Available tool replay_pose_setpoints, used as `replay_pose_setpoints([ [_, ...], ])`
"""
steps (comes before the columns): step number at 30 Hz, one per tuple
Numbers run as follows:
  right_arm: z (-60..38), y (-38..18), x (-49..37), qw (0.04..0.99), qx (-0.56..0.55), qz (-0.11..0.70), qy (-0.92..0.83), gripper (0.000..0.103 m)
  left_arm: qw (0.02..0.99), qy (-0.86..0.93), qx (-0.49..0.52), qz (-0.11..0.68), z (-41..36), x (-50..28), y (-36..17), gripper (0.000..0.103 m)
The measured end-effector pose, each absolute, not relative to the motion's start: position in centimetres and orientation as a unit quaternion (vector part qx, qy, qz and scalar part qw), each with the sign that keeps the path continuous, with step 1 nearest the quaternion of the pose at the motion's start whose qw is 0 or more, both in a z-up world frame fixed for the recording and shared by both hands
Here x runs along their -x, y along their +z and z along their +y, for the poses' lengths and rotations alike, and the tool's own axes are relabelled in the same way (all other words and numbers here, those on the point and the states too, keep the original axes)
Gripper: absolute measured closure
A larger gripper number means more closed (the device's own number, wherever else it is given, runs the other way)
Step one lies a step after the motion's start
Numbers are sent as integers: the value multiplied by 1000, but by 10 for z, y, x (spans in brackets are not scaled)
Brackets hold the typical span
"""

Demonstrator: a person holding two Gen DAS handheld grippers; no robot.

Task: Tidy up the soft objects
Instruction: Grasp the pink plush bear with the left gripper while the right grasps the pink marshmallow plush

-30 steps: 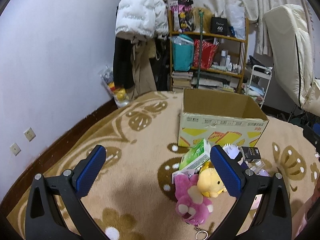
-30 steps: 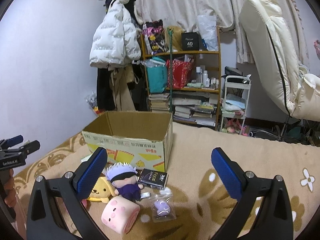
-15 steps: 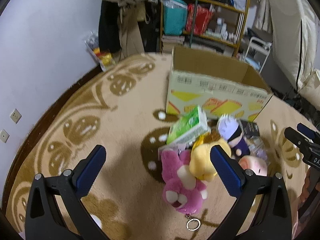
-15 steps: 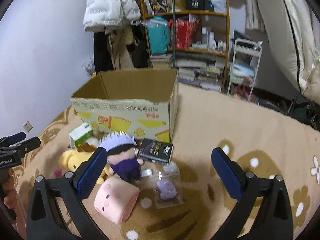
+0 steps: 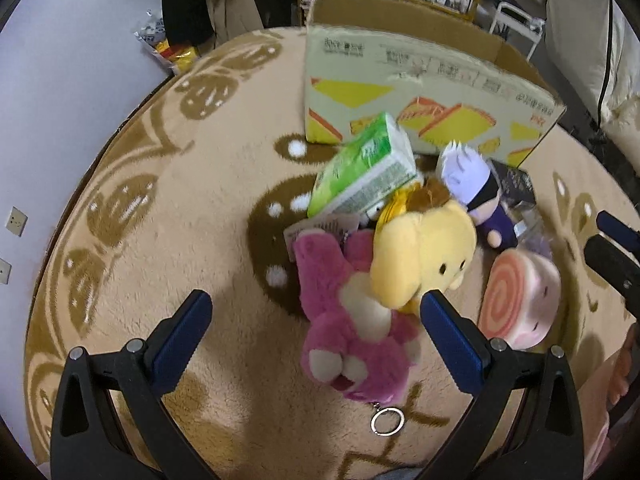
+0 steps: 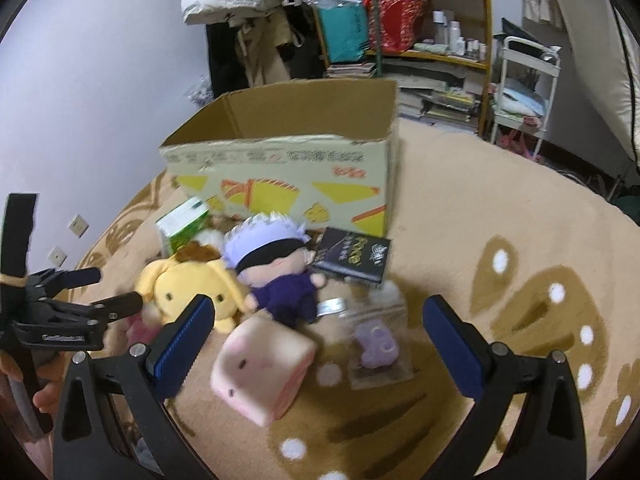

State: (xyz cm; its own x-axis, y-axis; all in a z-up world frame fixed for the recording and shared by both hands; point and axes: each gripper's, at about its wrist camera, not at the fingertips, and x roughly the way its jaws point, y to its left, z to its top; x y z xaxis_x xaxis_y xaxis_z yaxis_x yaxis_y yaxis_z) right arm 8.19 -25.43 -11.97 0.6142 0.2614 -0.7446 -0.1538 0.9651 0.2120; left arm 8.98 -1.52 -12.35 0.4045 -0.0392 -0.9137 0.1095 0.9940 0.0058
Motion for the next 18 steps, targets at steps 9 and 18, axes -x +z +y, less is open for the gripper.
replay_pose_setpoints([
  [9, -226, -136, -82, 877, -30, 459, 134, 0, 821, -36, -48, 567, -22, -95, -139, 1],
  [18, -214, -159, -91, 851, -21, 507, 137, 27, 807, -32, -41, 588, -22, -102, -155, 1],
])
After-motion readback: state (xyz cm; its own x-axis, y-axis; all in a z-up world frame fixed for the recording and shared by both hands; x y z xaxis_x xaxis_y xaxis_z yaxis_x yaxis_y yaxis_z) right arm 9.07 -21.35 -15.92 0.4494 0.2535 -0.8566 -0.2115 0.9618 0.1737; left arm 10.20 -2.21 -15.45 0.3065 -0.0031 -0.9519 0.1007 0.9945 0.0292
